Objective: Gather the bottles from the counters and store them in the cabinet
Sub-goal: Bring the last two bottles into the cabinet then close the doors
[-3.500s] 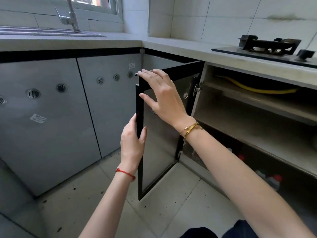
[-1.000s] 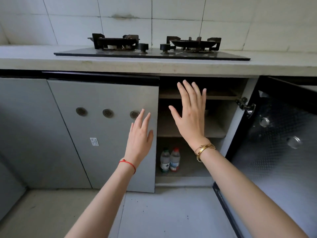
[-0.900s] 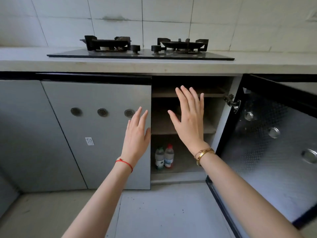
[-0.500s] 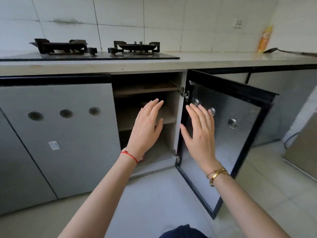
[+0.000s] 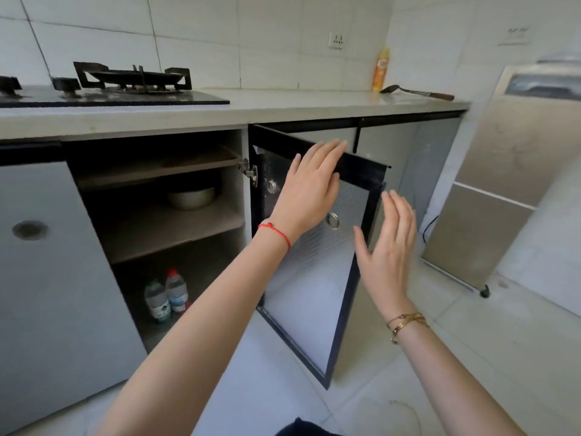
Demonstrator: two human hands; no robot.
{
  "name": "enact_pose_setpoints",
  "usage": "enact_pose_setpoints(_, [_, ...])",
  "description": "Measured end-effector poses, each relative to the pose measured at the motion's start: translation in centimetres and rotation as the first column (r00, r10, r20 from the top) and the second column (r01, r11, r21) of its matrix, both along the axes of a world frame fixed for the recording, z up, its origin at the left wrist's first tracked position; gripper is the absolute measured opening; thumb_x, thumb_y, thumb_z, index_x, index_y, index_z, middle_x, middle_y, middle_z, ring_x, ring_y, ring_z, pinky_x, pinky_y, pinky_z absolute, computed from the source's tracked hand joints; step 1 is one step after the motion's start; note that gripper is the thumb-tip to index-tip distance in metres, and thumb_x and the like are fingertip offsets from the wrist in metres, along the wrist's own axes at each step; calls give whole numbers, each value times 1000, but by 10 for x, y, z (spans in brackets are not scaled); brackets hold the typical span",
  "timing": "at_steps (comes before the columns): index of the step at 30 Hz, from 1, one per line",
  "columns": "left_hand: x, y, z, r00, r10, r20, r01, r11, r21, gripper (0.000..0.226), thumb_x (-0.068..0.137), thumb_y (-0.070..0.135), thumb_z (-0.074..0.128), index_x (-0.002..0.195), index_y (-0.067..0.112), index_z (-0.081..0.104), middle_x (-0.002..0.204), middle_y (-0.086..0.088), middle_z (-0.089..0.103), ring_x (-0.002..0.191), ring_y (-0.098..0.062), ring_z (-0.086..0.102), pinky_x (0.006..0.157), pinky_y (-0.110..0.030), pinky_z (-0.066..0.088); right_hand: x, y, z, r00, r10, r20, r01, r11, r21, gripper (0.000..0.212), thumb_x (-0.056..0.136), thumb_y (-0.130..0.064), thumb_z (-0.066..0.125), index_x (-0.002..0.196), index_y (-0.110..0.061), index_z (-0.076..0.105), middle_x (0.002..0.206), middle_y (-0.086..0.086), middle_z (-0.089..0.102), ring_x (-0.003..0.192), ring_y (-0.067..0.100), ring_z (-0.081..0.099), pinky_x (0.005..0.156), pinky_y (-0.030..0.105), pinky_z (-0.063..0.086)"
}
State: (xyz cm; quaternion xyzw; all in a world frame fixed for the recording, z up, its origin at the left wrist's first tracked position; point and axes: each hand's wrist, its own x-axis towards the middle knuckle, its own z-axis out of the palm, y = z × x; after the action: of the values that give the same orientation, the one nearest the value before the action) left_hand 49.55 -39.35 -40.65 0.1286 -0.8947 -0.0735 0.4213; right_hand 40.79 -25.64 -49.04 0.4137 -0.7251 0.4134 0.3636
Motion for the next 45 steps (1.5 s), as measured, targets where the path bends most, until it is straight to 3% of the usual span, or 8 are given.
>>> enact_pose_setpoints(4, [-26,7,0,999,-18,49,15,998,57,49,99,18,35,148,22,33,153,2,35,147,-21,21,118,-55,20,-19,0,-4,999,-38,31,35,997,71,65,97,-33,55,149,-5,28,151,11,33,143,25,28,119,46,25])
enact_pose_setpoints(12, [-15,9,-7,1000,-5,25,4,998,60,50,96,14,34,145,25,35,151,6,37,147,-17,20,119,-54,18,-13,0,-7,998,69,10,-70,995,75,65,95,-30,60,147,-4,32,149,11,38,142,24,30,117,48,28])
enact_pose_setpoints(17, [18,9,-13,1000,28,-9,-27,998,63,50,97,17,35,146,24,33,153,6,34,147,-18,21,118,-53,22,13,0,-10,983,174,-59,-168,981,97,61,98,-31,54,147,-1,33,152,11,37,144,25,29,120,41,26])
enact_pose_setpoints(23, [81,5,-36,994,92,-66,-87,993,85,54,96,22,30,150,19,27,157,3,29,148,-19,20,118,-47,24,59,-17,-15,927,350,-133,-333,933,134,54,102,-25,46,148,-2,32,155,9,33,145,24,27,118,44,29])
enact_pose_setpoints(28, [141,14,-69,979,202,-27,-199,976,92,54,98,24,29,152,22,21,160,3,21,150,-16,14,118,-48,24,101,-43,-17,874,467,-131,-443,879,177,53,101,-20,47,149,-3,30,157,8,31,146,25,26,118,44,29])
enact_pose_setpoints(37, [211,2,-105,867,497,-46,-479,854,204,61,98,19,44,152,25,16,162,3,14,151,-17,7,120,-52,19,161,-103,-7,757,646,-97,-598,745,296,53,104,-25,36,153,-12,23,161,-1,20,151,18,11,122,41,21])
enact_pose_setpoints(45, [250,-53,-122,734,679,22,-661,705,257,70,94,16,47,154,19,10,163,3,7,151,-22,3,121,-51,15,201,-196,-1,677,732,-75,-652,644,401,61,102,-29,42,155,-19,15,164,-5,11,152,18,4,122,42,18])
